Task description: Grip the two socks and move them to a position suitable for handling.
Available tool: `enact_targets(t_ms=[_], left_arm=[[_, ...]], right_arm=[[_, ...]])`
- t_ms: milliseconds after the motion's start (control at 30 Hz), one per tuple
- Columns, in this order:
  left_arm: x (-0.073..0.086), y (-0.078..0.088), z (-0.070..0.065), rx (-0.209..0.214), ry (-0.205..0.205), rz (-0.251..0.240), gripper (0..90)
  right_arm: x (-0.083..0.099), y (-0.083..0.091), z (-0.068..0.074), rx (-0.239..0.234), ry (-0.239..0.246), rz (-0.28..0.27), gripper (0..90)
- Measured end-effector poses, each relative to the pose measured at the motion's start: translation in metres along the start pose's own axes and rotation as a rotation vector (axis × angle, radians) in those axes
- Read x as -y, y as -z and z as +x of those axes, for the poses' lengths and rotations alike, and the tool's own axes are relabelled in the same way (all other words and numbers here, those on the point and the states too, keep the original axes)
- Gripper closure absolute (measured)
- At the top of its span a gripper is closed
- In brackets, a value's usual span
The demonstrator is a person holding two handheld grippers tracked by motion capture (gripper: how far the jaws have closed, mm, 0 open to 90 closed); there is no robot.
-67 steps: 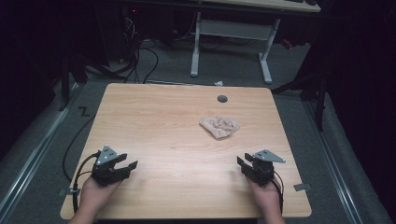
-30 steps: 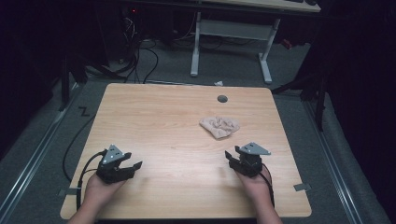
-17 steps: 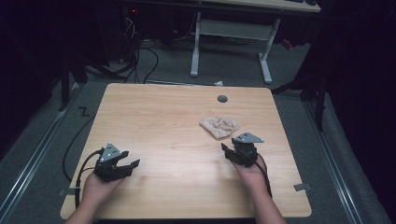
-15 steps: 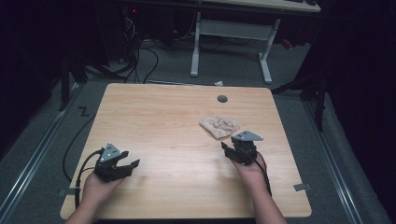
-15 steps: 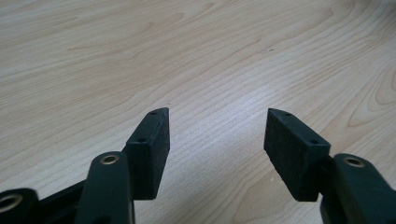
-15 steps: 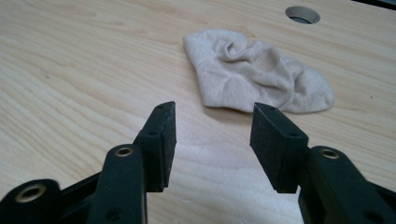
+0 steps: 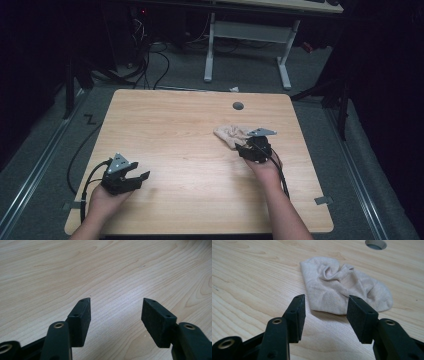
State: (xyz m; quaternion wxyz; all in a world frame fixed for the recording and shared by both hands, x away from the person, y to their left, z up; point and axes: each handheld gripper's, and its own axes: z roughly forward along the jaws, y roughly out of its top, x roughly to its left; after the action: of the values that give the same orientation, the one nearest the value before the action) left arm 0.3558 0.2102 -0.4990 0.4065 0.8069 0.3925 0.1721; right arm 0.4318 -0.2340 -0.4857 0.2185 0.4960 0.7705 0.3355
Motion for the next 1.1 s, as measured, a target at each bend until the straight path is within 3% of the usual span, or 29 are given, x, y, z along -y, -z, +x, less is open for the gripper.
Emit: enact_targets(t_ms=[100, 233, 367, 500, 700, 900, 1033, 1100], left_arm=[[0.000, 0.000, 0.000, 0.000, 0.002, 0.000, 41.2], [0.001, 0.000, 0.000, 0.001, 0.004, 0.000, 41.3], [0.001, 0.000, 0.000, 0.003, 0.003, 0.002, 41.3], [0.001, 0.000, 0.001, 0.005, 0.002, 0.006, 41.4], [0.001, 0.000, 0.002, 0.007, 0.001, 0.008, 41.3], [0.002, 0.001, 0.002, 0.005, 0.005, 0.009, 41.3], [0.002, 0.001, 0.002, 0.005, 0.005, 0.012, 41.4], [0.002, 0.000, 0.002, 0.005, 0.005, 0.012, 41.3]], right_arm=[[-0.002, -0.009, -0.002, -0.003, -0.002, 0.018, 48.6], [-0.011, -0.016, -0.004, 0.031, -0.007, 0.008, 50.6], [-0.021, -0.019, -0.011, 0.050, -0.007, -0.009, 61.9], [-0.032, -0.024, -0.015, 0.069, -0.003, -0.008, 67.8], [-0.042, -0.038, -0.019, 0.103, 0.010, 0.052, 66.2], [-0.038, -0.048, -0.021, 0.119, 0.005, 0.111, 67.6], [-0.034, -0.046, -0.024, 0.108, 0.001, 0.115, 87.3], [-0.036, -0.040, -0.023, 0.092, -0.010, 0.091, 88.3]])
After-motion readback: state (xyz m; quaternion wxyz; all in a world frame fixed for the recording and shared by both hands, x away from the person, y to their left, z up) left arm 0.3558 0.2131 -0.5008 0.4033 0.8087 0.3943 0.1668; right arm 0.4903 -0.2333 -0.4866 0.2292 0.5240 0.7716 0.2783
